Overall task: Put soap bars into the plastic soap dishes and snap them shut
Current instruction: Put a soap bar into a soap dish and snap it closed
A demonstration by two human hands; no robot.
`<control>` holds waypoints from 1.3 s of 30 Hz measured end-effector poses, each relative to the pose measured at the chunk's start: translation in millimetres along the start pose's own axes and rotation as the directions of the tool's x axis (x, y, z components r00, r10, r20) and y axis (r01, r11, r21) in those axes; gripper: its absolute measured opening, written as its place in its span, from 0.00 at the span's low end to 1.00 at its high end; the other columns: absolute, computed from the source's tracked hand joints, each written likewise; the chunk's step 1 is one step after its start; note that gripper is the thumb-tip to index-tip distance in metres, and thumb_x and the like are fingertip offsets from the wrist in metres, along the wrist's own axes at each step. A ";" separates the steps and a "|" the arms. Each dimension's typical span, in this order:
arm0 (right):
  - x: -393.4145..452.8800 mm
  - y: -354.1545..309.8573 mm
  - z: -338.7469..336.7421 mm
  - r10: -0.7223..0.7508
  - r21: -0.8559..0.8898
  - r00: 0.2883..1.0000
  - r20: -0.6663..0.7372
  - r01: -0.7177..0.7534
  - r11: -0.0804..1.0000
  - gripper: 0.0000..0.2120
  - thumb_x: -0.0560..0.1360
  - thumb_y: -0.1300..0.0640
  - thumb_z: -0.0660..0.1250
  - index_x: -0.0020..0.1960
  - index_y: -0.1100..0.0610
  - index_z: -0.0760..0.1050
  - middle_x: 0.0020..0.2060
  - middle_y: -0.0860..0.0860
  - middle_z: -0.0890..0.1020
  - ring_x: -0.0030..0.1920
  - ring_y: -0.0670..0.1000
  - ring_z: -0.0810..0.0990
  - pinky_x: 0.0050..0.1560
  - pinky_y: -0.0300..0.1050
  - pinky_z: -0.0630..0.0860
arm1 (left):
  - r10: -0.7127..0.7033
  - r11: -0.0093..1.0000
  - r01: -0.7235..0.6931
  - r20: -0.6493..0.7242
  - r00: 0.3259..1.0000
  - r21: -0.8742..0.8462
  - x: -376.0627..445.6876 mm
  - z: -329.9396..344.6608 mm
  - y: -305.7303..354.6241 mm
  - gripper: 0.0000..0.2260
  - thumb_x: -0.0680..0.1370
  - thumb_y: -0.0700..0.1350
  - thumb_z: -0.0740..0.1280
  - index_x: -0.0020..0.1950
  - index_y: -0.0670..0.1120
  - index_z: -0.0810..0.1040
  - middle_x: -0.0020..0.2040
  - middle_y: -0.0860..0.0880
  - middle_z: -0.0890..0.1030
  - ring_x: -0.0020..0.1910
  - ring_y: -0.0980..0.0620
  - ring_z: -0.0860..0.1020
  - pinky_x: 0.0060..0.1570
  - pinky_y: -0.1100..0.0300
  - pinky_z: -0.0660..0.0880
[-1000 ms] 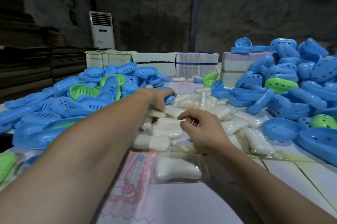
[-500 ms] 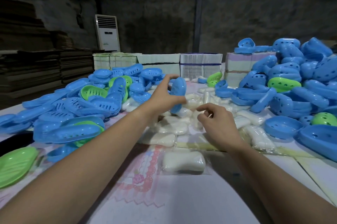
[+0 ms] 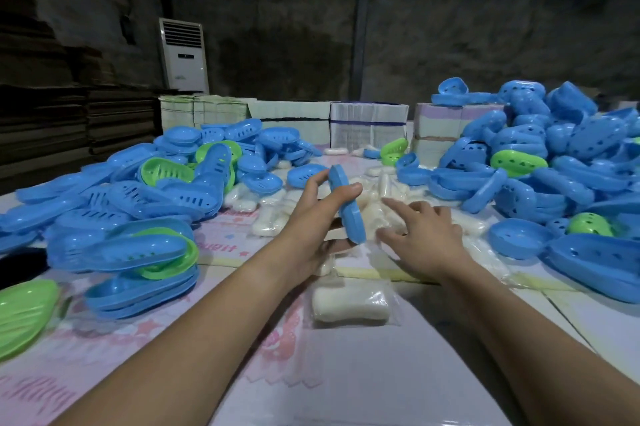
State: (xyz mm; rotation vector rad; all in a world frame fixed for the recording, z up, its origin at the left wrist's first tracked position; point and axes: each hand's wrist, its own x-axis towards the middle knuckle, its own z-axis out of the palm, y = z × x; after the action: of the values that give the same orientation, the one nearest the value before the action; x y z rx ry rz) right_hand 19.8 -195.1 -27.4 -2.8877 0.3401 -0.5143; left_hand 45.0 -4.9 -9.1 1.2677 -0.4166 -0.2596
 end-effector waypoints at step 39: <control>-42.2 -39.2 -30.0 -0.231 0.870 0.937 -0.263 0.334 0.363 0.09 0.79 0.65 0.66 0.51 0.55 0.83 0.50 0.45 0.85 0.51 0.40 0.82 0.54 0.33 0.75 | -0.140 0.763 0.181 0.115 0.983 -0.620 -3.2 5.9 -7.9 0.37 0.69 0.46 0.76 0.77 0.43 0.67 0.59 0.33 0.82 0.57 0.32 0.82 0.47 0.39 0.83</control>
State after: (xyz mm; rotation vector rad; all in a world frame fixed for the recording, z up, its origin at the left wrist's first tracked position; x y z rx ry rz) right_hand -22.1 -151.1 -4.3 -1.7939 -0.3786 -0.6286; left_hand 39.9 -10.9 -15.8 0.6262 -0.2361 -0.5395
